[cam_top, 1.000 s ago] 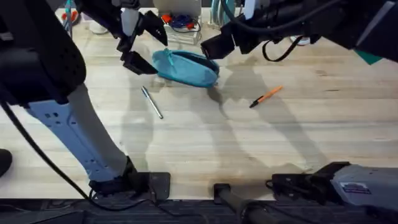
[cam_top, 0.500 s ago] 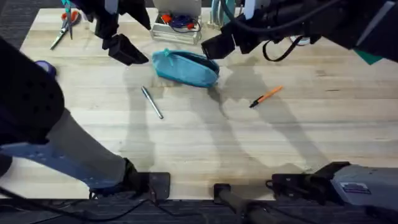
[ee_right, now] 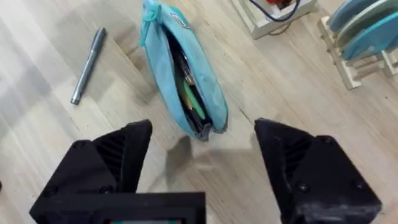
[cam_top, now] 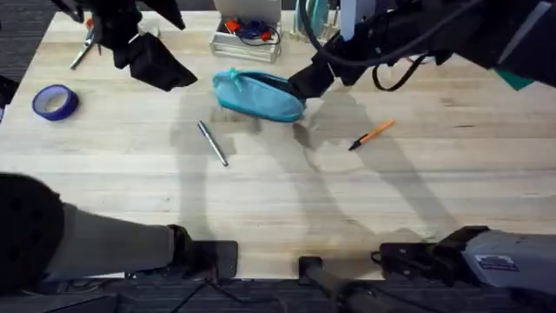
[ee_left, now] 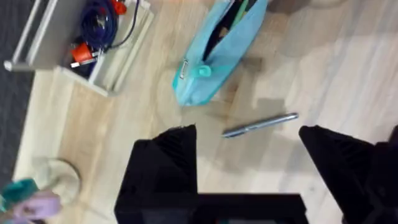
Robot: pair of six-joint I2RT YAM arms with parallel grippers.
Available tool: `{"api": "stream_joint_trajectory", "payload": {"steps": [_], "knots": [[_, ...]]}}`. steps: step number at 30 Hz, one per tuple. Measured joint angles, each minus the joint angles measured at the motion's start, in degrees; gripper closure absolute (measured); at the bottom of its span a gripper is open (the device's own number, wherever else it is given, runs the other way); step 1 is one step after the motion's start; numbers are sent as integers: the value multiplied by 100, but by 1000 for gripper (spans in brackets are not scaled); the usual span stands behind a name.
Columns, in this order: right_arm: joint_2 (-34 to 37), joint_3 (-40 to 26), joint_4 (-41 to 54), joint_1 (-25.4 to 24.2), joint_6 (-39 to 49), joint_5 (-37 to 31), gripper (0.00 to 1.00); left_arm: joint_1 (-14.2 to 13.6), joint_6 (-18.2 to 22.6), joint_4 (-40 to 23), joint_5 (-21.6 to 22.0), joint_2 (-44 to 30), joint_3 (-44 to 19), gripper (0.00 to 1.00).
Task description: Unzip the bag, pick up the pens from the table one at a time and place them inside, then zip the bag closed.
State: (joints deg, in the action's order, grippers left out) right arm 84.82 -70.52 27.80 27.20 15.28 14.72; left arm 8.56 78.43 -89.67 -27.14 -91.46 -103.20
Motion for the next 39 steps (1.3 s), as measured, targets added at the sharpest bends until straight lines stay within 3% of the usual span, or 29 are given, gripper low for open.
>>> {"api": "stream_joint_trajectory", "payload": {"steps": [4, 7, 9, 12, 14, 15, 21, 30, 34, 39], "knots": [[-2, 0, 15, 0, 89, -11, 17, 0, -457, -132, 44, 205, 0, 6], [0, 0, 19, 0, 140, -13, 122, 0, -790, -346, 70, 433, 0, 6], [0, 0, 19, 0, 169, -11, 319, 0, -940, -459, 92, 612, 0, 5], [0, 0, 21, 0, 235, -13, 741, 2, -1079, -511, 125, 929, 0, 7], [0, 0, 24, -1, 303, -14, 928, 4, -1132, -659, 153, 1142, 0, 7], [-2, 0, 26, 0, 339, -13, 959, 4, -1158, -717, 174, 1249, 2, 7], [0, 0, 92, 0, 639, -13, 971, 4, -1543, -719, 370, 1737, 223, 6], [-1, 0, 116, 0, 1049, -13, 971, 42, -1619, -462, 399, 2164, 2032, 6], [0, 0, 122, 0, 1090, -15, 971, 357, -1632, -58, 150, 2322, 2647, 6], [0, 0, 122, 0, 1094, -13, 971, 916, -1640, 188, -242, 2363, 2934, 6]]}}
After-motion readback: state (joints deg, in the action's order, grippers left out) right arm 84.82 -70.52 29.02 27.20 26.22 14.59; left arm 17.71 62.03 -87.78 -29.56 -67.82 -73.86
